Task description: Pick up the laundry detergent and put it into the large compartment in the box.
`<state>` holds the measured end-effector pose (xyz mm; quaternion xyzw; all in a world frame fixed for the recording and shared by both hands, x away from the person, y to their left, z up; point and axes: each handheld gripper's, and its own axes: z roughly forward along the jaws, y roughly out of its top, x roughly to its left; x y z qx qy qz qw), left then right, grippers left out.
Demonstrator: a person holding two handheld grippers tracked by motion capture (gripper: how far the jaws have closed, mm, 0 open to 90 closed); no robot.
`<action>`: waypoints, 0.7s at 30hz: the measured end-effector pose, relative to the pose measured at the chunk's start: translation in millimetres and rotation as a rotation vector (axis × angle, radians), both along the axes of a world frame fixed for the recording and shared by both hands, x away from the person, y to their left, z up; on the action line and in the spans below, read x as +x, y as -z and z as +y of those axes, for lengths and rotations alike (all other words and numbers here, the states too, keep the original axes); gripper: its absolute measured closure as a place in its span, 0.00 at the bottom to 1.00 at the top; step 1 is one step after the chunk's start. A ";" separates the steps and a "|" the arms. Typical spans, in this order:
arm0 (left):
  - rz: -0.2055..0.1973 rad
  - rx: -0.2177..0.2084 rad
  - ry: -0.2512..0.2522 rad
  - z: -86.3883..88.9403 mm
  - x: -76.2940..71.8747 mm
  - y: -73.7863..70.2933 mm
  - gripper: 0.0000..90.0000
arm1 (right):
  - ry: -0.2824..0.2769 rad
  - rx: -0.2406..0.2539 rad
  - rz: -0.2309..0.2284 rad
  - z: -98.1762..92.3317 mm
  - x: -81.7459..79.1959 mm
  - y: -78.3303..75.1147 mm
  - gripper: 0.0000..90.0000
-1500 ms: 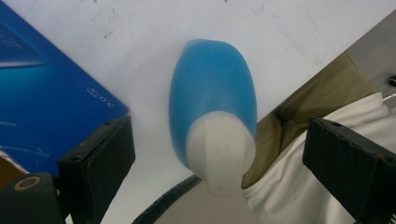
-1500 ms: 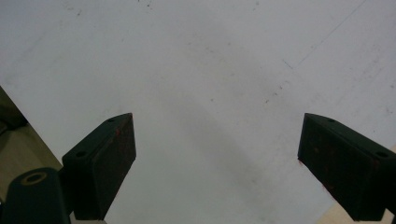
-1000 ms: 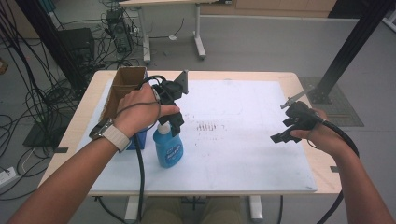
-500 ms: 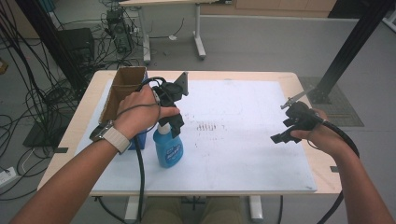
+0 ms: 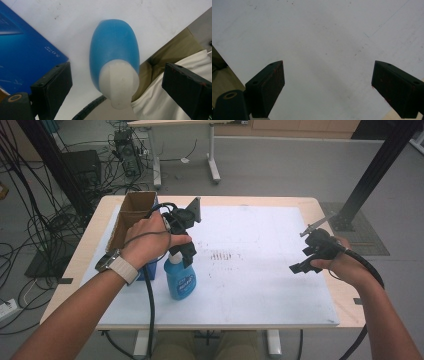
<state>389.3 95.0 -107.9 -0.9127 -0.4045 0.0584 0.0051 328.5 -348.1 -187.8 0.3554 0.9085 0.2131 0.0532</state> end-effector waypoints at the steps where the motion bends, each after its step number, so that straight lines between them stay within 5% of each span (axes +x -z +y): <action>1: 0.001 0.000 0.000 0.0 0.1 0.0 0.11 | 0.000 0.000 -0.001 -0.2 0.0 -0.1 0.13; 21: -0.001 -0.006 -0.002 0.6 -1.0 0.0 0.11 | 0.004 0.000 -0.003 -1.3 -1.6 -2.3 0.13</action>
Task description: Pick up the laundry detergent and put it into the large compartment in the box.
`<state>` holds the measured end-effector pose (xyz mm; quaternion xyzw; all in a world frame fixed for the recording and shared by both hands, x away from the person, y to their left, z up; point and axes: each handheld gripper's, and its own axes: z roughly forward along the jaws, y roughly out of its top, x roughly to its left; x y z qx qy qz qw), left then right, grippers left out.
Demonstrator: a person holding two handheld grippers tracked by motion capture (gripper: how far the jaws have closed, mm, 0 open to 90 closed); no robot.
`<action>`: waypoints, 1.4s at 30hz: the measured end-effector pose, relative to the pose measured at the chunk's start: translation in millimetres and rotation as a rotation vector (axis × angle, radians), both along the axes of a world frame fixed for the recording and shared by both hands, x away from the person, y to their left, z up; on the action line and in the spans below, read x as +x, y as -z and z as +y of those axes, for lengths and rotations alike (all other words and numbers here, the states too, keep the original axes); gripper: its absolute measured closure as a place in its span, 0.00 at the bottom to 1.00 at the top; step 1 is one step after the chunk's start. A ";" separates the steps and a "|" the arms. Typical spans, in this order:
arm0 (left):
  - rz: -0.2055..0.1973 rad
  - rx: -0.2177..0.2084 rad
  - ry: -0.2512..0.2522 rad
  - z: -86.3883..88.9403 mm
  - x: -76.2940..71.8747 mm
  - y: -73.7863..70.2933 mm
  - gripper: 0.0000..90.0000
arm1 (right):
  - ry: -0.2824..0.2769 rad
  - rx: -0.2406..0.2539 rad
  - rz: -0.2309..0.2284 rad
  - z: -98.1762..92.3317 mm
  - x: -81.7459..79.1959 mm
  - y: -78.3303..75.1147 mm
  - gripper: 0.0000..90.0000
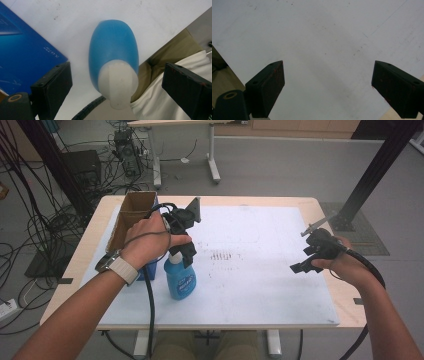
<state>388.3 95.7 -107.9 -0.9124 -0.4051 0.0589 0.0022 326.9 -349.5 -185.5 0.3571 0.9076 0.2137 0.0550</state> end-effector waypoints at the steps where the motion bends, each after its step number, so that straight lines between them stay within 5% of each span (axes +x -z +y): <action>1: 0.000 0.000 0.000 0.0 0.0 0.0 0.11 | 0.000 0.000 0.000 0.0 0.0 0.0 0.13; 42: -0.005 0.001 0.000 -0.8 -1.8 3.0 0.11 | 0.000 -0.001 0.000 -0.2 -0.6 0.3 0.13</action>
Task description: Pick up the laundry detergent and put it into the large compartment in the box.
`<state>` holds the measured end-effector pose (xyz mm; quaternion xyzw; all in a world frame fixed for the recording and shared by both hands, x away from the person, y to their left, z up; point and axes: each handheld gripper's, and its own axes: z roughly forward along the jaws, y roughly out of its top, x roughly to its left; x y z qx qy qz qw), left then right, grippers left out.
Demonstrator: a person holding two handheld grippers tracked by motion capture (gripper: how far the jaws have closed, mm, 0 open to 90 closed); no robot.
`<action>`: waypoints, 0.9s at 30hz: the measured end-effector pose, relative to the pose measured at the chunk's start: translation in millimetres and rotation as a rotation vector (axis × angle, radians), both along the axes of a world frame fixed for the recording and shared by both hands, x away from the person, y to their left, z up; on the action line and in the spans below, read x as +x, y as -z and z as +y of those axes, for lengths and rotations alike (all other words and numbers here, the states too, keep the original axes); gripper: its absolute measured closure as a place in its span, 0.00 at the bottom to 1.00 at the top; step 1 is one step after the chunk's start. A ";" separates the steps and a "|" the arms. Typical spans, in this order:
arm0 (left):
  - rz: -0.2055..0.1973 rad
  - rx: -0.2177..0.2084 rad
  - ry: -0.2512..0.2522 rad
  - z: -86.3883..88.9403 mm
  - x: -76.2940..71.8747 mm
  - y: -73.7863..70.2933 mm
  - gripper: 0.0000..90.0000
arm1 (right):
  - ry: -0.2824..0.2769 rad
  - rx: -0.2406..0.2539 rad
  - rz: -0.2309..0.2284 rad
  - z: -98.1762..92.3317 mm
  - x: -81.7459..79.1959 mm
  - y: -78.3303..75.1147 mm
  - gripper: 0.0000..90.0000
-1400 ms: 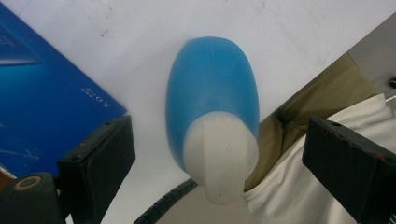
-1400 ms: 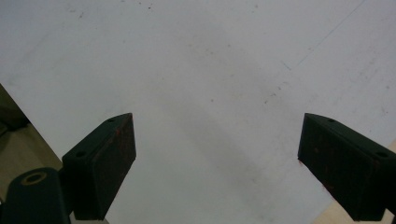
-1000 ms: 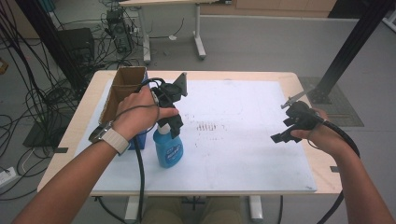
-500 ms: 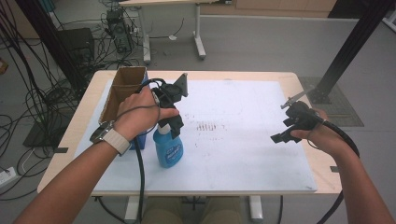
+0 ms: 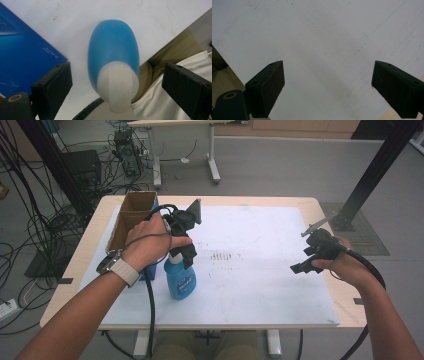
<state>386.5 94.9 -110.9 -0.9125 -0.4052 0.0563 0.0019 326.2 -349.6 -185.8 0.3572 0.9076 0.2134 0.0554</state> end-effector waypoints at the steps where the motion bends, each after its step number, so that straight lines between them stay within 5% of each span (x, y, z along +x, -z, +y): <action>1: 0.000 0.000 0.000 0.0 0.0 0.0 0.11 | 0.000 0.000 0.000 0.0 0.0 0.0 0.13; 27: -0.011 0.001 -0.002 0.2 -3.0 1.9 0.12 | 0.002 0.007 0.001 -2.3 -1.5 1.9 0.12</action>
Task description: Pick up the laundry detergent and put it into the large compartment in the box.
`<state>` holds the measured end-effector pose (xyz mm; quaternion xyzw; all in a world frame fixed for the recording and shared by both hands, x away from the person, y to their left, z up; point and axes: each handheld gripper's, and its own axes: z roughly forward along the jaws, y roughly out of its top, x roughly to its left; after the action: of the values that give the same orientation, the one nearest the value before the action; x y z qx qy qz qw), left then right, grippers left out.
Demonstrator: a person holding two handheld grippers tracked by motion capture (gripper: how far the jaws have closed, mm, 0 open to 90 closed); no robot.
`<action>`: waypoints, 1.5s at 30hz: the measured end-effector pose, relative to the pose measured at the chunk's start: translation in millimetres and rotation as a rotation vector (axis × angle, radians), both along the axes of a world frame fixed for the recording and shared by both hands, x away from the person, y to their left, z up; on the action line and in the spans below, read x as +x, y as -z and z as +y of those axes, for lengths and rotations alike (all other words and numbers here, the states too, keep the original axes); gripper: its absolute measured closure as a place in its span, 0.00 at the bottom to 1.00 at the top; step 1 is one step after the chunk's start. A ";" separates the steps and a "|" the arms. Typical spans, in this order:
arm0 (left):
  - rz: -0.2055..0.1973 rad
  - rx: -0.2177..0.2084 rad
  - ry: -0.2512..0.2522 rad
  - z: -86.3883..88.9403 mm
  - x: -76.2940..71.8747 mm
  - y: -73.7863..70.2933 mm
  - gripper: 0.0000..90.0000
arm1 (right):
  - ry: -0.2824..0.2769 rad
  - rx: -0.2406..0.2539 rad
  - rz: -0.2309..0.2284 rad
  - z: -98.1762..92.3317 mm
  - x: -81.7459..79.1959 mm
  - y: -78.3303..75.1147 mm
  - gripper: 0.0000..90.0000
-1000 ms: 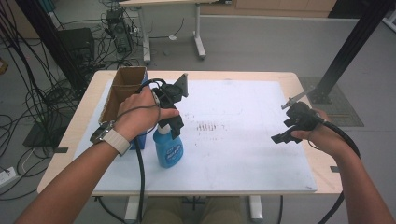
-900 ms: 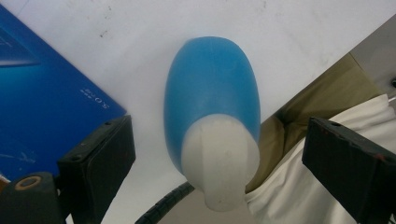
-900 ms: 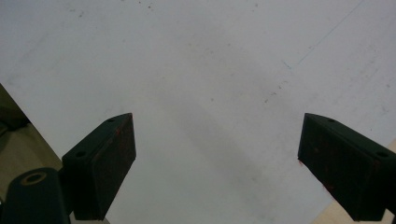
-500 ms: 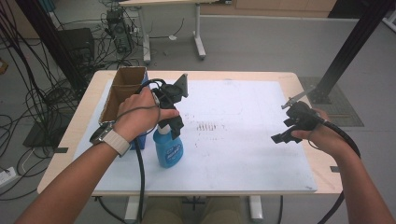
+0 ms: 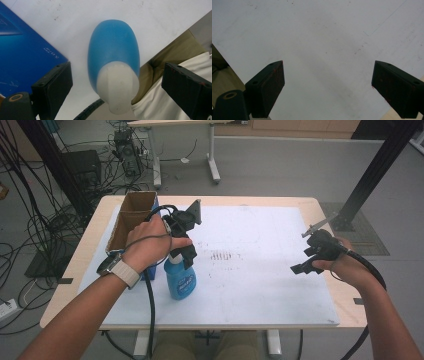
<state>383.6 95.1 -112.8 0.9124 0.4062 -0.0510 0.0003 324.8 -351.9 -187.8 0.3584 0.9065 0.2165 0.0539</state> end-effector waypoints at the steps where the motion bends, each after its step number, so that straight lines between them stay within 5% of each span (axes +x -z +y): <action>1: 0.001 0.002 -0.002 -0.4 -0.1 0.7 0.12 | 0.000 0.000 0.000 0.1 0.0 -0.1 0.12; 45: -0.016 0.029 0.014 -13.6 -6.1 36.6 0.15 | -0.004 0.022 0.002 -4.8 -1.9 8.8 0.12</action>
<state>377.4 81.5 -149.5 0.9155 0.4005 -0.0379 -0.0099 322.9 -356.7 -196.6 0.3575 0.9048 0.2260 0.0486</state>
